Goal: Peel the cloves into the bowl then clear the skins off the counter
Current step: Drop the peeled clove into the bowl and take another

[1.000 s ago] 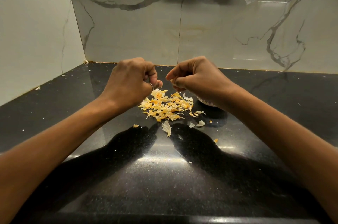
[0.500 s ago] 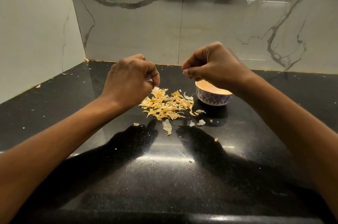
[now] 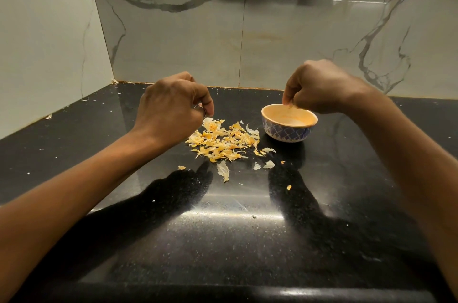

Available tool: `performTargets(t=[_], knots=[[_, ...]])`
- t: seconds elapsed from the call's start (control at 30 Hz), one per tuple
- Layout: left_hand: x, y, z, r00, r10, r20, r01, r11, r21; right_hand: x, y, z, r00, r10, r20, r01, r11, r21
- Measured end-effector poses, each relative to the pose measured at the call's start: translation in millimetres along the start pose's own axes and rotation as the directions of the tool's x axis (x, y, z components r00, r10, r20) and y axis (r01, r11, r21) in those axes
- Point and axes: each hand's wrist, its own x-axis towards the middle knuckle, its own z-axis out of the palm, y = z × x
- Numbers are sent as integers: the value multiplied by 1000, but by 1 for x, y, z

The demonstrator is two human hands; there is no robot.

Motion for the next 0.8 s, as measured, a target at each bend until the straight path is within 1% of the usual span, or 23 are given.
performTargets(t=[0.1,0.2,0.37,0.47,0.53,0.57,0.8], knots=[[1,-1,1,1000,0,-8,0,1000,-6,-1,-1,3,998,10,57,-8,1000,-22],[1,-2,1,1000,-3,-5,3,1000,-7,0,-1,4,997,1,71,1,1000,-28],[2,-5,2,1000,-9,-2,9,1000,-19,1,2,-2,994,-61,87,55,997,63],[2,-4,2,1000,-16,-13,15,999,-37,0,0,-4,972,-74,222,59,996,72],[2,-3,2,999,-29,-26,28,999,-41,-2,-2,-1,950,-59,307,59,998,7],[2,-3,3,999,-27,-26,26,999,-39,-1,-2,2,944,-49,327,61,998,-26],[1,-4,1,999,-15,32,17,999,-43,-3,-4,3,951,-26,308,52,996,-75]])
